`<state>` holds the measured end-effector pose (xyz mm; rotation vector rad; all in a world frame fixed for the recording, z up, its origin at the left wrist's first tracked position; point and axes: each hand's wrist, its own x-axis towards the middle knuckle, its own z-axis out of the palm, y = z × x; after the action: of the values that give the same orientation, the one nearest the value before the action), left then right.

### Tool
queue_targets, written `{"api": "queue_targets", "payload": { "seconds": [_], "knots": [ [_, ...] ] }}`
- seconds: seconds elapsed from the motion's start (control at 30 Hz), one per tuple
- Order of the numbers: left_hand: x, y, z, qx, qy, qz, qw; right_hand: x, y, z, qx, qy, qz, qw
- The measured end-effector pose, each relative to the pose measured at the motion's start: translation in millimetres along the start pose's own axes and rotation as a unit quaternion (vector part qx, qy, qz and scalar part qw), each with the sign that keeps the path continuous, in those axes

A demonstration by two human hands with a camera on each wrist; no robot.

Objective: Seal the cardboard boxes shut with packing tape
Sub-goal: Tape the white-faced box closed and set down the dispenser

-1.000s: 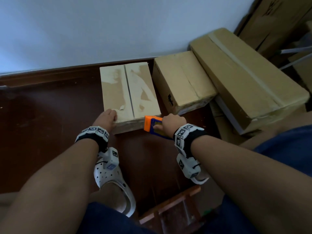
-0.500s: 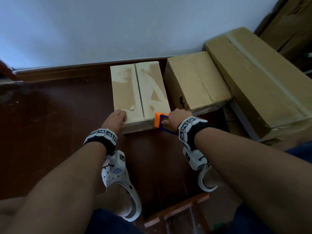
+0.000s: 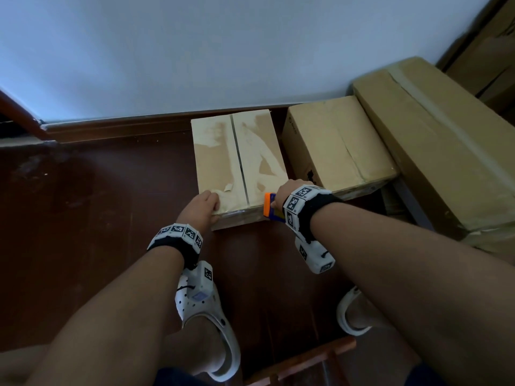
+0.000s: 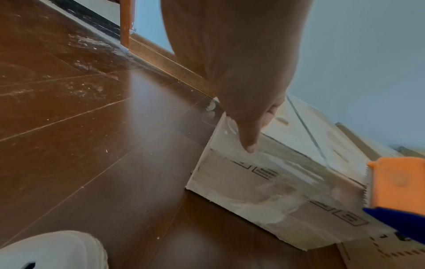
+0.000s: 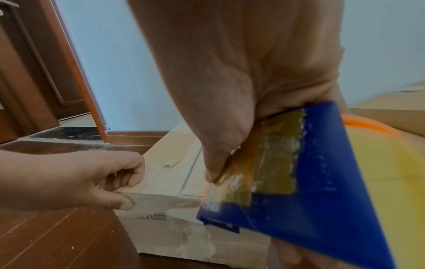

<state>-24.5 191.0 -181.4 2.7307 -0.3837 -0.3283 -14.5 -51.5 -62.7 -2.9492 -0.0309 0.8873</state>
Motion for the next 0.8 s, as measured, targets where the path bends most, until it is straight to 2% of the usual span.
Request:
{"api": "queue_targets", "payload": {
  "seconds": [0.1,0.2,0.27,0.33,0.4,0.5,0.53,0.57,0.63,0.67,0.8],
  "knots": [
    [-0.6,-1.6,2.9,-0.012,0.006,-0.009,1.0,0.8,-0.8,0.0,0.02,0.0,0.004,1.0],
    [1.0,2.5,-6.0,-0.06,-0.019,-0.015,0.998,3.2,-2.1,0.6,0.031,-0.012,0.013,0.999],
    [-4.7,3.8,-20.6,-0.15,0.01,-0.07,0.986,5.4,-3.1,0.5,0.057,-0.018,0.023,0.998],
    [-15.0,-4.0,-27.9,-0.255,0.111,-0.178,0.944,8.0,-3.1,1.4,0.064,-0.029,0.024,0.997],
    [-25.9,-14.8,-26.3,-0.354,0.195,-0.291,0.867,9.8,-1.4,2.3,0.064,-0.031,0.021,0.997],
    [-40.3,-13.0,-16.3,-0.542,0.224,-0.379,0.716,4.6,-2.6,-1.7,0.056,-0.033,0.017,0.998],
    [-43.9,-9.4,-12.6,-0.576,0.23,-0.393,0.679,3.2,-3.5,-1.6,0.052,-0.033,0.017,0.998],
    [-47.3,-6.0,-9.1,-0.594,0.234,-0.404,0.656,1.8,-4.1,-1.3,0.047,-0.037,0.016,0.998],
    [-51.2,-1.8,-3.2,-0.615,0.232,-0.419,0.627,1.0,-3.3,-2.0,0.052,-0.033,0.021,0.998],
    [-52.3,-1.4,-0.2,-0.619,0.221,-0.425,0.622,1.0,-3.4,-0.9,0.06,-0.033,0.028,0.997],
    [-54.1,0.9,7.5,-0.629,0.143,-0.442,0.624,3.6,-11.5,1.8,0.036,-0.065,0.05,0.996]
  ]
}}
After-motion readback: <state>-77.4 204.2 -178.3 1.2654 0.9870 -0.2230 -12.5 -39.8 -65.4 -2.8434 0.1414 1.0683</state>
